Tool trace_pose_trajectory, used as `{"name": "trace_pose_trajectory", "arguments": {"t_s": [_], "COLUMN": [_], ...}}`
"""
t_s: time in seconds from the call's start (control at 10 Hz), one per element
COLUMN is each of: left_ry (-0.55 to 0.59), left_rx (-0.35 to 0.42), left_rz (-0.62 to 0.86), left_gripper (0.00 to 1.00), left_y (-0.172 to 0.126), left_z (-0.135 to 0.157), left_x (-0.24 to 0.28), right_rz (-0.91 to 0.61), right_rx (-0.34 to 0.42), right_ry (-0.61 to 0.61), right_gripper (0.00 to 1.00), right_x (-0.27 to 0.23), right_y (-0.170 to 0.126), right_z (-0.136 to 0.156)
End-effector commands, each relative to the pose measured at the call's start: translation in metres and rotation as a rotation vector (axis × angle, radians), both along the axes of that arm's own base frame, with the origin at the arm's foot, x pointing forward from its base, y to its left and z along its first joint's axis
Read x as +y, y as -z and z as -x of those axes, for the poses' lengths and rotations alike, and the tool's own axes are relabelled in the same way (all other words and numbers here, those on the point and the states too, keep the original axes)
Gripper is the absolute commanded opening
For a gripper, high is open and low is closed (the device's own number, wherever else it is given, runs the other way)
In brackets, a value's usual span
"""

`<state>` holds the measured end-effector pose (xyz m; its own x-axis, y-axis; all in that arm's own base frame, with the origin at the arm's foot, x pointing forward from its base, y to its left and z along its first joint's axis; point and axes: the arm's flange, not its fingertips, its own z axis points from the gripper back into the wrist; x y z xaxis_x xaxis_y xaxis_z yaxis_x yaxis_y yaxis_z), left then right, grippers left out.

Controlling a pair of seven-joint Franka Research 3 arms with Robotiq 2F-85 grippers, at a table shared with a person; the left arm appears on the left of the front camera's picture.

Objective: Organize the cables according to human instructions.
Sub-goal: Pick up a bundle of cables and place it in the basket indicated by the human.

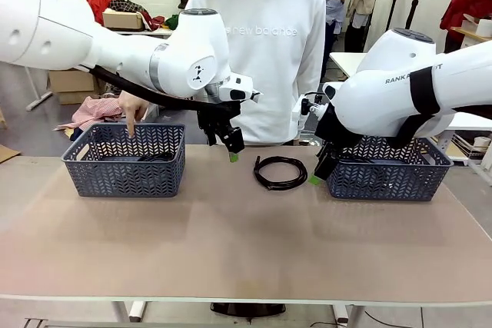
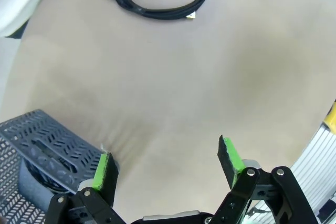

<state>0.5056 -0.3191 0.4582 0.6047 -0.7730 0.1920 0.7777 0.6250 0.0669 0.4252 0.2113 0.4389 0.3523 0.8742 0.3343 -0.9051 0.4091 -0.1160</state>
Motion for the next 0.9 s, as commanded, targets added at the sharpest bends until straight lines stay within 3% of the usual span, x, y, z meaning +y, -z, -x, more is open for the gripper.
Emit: {"name": "trace_pose_trajectory", "arguments": {"t_s": [0.0,0.5,0.8], "left_ry": [0.007,0.003,-0.163], "left_rx": [-0.008,-0.011,0.064], "left_rz": [0.001,0.003,0.132], "left_gripper": [1.0,1.0,1.0], "left_y": [-0.007,-0.007,0.013], "left_z": [0.008,0.003,-0.019], "left_x": [0.006,0.0,-0.003], "right_rz": [0.001,0.001,0.001], "right_rx": [-0.008,-0.008,-0.008], "right_ry": [0.004,0.004,0.004], "right_gripper": [1.0,1.0,1.0], "right_x": [0.0,0.0,0.0], "right_y": [-0.001,-0.001,-0.001], "right_z": [0.0,0.0,0.0]}}
